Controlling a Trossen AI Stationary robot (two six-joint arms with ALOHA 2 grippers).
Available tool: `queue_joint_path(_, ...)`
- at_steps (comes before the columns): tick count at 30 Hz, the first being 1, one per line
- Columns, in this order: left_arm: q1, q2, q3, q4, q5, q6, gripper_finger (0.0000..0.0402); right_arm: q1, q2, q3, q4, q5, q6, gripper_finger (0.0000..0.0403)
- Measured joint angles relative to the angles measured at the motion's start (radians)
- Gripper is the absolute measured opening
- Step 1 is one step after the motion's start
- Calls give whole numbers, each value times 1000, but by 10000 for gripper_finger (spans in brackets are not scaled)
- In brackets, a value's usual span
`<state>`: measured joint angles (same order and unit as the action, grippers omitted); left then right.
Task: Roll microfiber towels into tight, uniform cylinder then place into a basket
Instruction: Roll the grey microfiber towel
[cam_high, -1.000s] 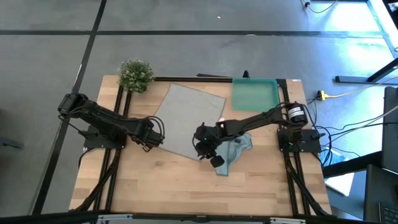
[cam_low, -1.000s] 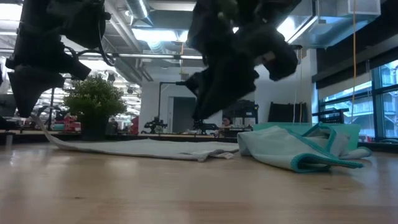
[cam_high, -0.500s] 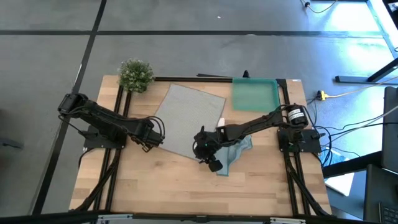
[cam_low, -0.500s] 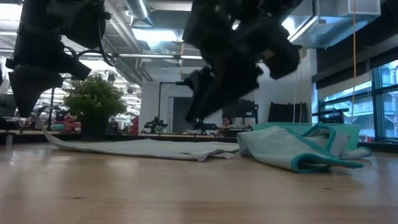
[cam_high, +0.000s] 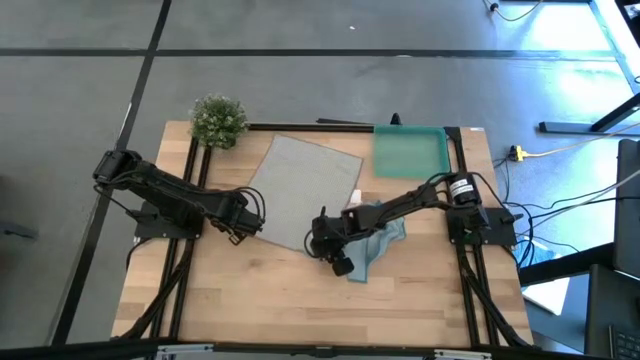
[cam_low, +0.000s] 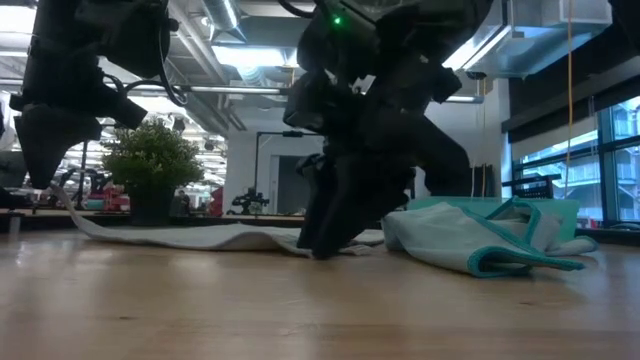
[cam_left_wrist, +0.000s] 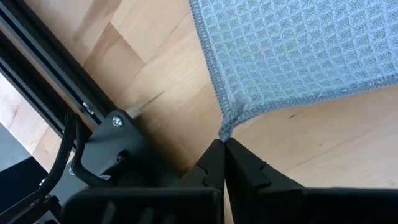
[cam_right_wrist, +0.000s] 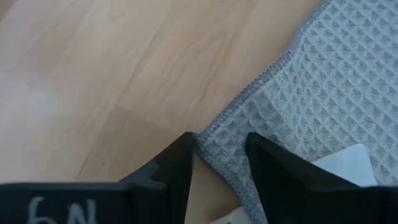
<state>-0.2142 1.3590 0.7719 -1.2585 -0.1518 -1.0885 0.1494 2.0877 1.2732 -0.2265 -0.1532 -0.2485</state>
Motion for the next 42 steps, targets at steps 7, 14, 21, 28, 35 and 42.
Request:
queue_joint_path(7,0,0,0,0,4,1,0,1,7,-1,-6,46,35,58)
queue_joint_path(14,0,0,0,-17,15,51,0,-2,-6,-2,-33,29,165,7)
queue_joint_path(21,-3,-1,91,-140,7,99,0,-14,-132,-12,-140,33,237,4)
queue_joint_path(28,-4,-1,203,-214,-75,157,0,-38,-224,-10,-179,30,320,4)
queue_joint_path(35,42,-1,266,-249,-170,215,0,-88,-281,-8,-271,114,377,4)
queue_joint_path(42,110,-1,266,-223,-212,292,0,-131,-302,-6,-315,185,376,4)
